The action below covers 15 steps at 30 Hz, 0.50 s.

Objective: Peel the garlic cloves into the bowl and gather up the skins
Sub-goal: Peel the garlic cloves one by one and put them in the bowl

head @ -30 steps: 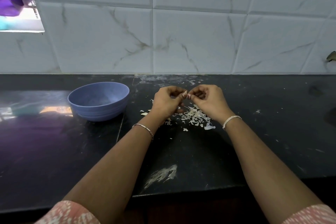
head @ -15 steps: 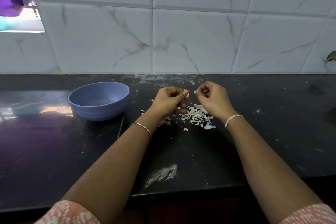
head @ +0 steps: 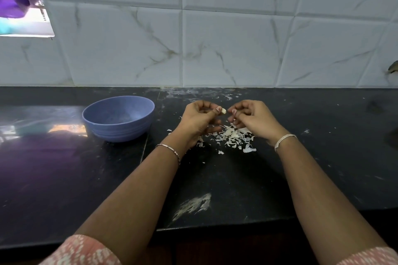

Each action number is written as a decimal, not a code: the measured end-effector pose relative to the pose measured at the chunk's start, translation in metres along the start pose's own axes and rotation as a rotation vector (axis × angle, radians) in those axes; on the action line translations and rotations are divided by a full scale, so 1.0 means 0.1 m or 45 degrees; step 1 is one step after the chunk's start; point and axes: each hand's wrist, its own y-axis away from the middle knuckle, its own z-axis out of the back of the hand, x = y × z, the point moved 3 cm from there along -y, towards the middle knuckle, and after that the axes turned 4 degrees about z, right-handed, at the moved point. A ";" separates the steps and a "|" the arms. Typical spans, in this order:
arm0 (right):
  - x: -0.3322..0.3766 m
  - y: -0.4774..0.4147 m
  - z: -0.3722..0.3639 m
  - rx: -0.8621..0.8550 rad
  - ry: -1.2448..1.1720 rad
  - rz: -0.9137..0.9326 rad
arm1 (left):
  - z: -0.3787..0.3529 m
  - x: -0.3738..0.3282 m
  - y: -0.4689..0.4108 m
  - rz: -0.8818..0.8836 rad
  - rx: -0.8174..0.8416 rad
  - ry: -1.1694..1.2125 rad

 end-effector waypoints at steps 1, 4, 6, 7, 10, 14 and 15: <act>0.02 0.00 -0.01 -0.002 -0.060 -0.011 | 0.00 0.00 0.00 -0.007 -0.012 -0.009; 0.05 0.02 -0.02 -0.079 0.016 0.041 | 0.01 0.00 0.00 -0.027 -0.047 -0.033; 0.06 0.02 -0.04 -0.142 0.073 0.072 | 0.00 0.00 0.00 -0.031 -0.060 -0.048; 0.06 0.02 -0.05 -0.157 0.067 0.071 | 0.00 0.00 0.00 -0.029 -0.063 -0.047; 0.07 0.02 -0.06 -0.164 -0.002 0.057 | 0.00 -0.01 0.01 -0.025 -0.053 -0.034; 0.08 0.03 -0.06 -0.182 -0.031 0.073 | -0.01 -0.02 0.03 -0.020 -0.024 -0.038; 0.08 0.03 -0.06 -0.187 -0.024 0.078 | -0.01 -0.02 0.04 -0.020 -0.017 -0.043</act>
